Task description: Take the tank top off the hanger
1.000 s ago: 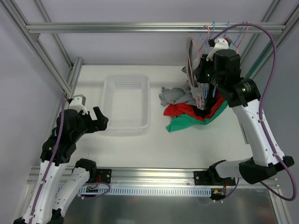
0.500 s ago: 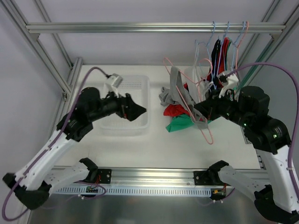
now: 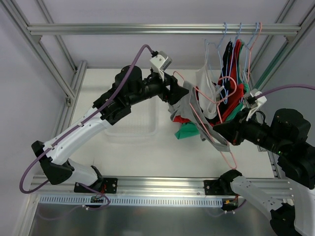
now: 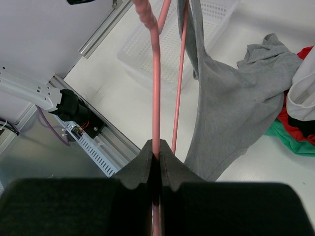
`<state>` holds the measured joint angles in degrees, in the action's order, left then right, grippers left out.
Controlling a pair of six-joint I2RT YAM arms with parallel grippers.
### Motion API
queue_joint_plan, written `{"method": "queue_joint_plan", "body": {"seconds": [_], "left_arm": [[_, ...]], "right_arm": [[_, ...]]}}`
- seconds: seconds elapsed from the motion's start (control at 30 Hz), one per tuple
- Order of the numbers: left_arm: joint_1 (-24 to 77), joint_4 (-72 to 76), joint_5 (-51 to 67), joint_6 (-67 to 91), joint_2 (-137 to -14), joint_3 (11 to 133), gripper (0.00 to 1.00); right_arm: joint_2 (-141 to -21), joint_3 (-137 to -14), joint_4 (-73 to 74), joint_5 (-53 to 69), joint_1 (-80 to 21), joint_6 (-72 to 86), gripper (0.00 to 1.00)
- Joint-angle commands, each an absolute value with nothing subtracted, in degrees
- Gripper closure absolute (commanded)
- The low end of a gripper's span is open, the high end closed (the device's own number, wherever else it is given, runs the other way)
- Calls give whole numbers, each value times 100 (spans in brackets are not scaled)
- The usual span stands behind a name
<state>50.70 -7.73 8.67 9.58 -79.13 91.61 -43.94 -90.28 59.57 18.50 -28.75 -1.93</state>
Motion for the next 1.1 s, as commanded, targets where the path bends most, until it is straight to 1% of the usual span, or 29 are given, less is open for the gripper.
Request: {"method": "queue_joint_plan", "body": {"seconds": [0.0, 0.03, 0.07, 0.13, 0.2, 0.23, 0.27, 0.33, 0.43, 0.47, 0.5, 0.57, 0.6, 0.67, 0.77, 0.8, 0.93, 1.07], "left_arm": [[5124, -431, 1053, 747, -8076, 9439, 33], [5124, -405, 1098, 773, -8112, 9448, 43], [5124, -369, 1160, 773, -8130, 9457, 48], [5133, -334, 1213, 791, -8182, 9457, 52], [5124, -316, 1187, 817, -8226, 9440, 50], [5124, -308, 1221, 817, -8235, 9439, 44], [5133, -299, 1239, 826, -8244, 9422, 37], [5124, -264, 1292, 835, -8297, 9422, 37], [5124, -202, 1283, 835, -8376, 9448, 60], [5124, -202, 1266, 835, -8428, 9466, 72], [5124, -202, 1266, 826, -8446, 9492, 77], [5124, -185, 1257, 852, -8464, 9492, 91], [5124, -185, 1266, 861, -8455, 9475, 100], [5124, -167, 1239, 905, -8385, 9440, 100], [5133, -141, 714, 1028, -8166, 9282, 100], [5133, -141, 94, 1081, -8113, 9177, 100], [5133, -149, -1323, 1230, -7832, 8939, 100], [5124, -158, -1661, 1239, -7489, 8693, 100]], "right_arm": [[-4385, -9290, 5906, 2013, -2909, -202, 100], [-4394, -9299, 5906, 2013, -2909, -211, 100], [-4403, -9316, 5906, 2013, -2909, -211, 100], [-4421, -9343, 5906, 2039, -2900, -220, 100], [-4412, -9360, 5906, 2013, -2909, -228, 100], [-4403, -9378, 5906, 2013, -2909, -229, 100], [-4412, -9378, 5898, 2021, -2909, -229, 100], [-4421, -9404, 5897, 2065, -2909, -229, 100], [-4438, -9422, 5889, 2135, -2909, -229, 100], [-4430, -9422, 5880, 2136, -2909, -229, 100], [-4421, -9413, 5880, 2136, -2909, -229, 100], [-4421, -9396, 5880, 2083, -2909, -255, 100], [-4403, -9378, 5880, 2048, -2909, -264, 100], [-4412, -9326, 5880, 1934, -2909, -299, 100], [-4377, -9168, 5889, 1802, -2909, -395, 100], [-4351, -9028, 5889, 1802, -2909, -430, 100], [-3974, -8614, 6064, 2030, -2909, -755, 100], [-3358, -8446, 6249, 2126, -2909, -923, 100]]}}
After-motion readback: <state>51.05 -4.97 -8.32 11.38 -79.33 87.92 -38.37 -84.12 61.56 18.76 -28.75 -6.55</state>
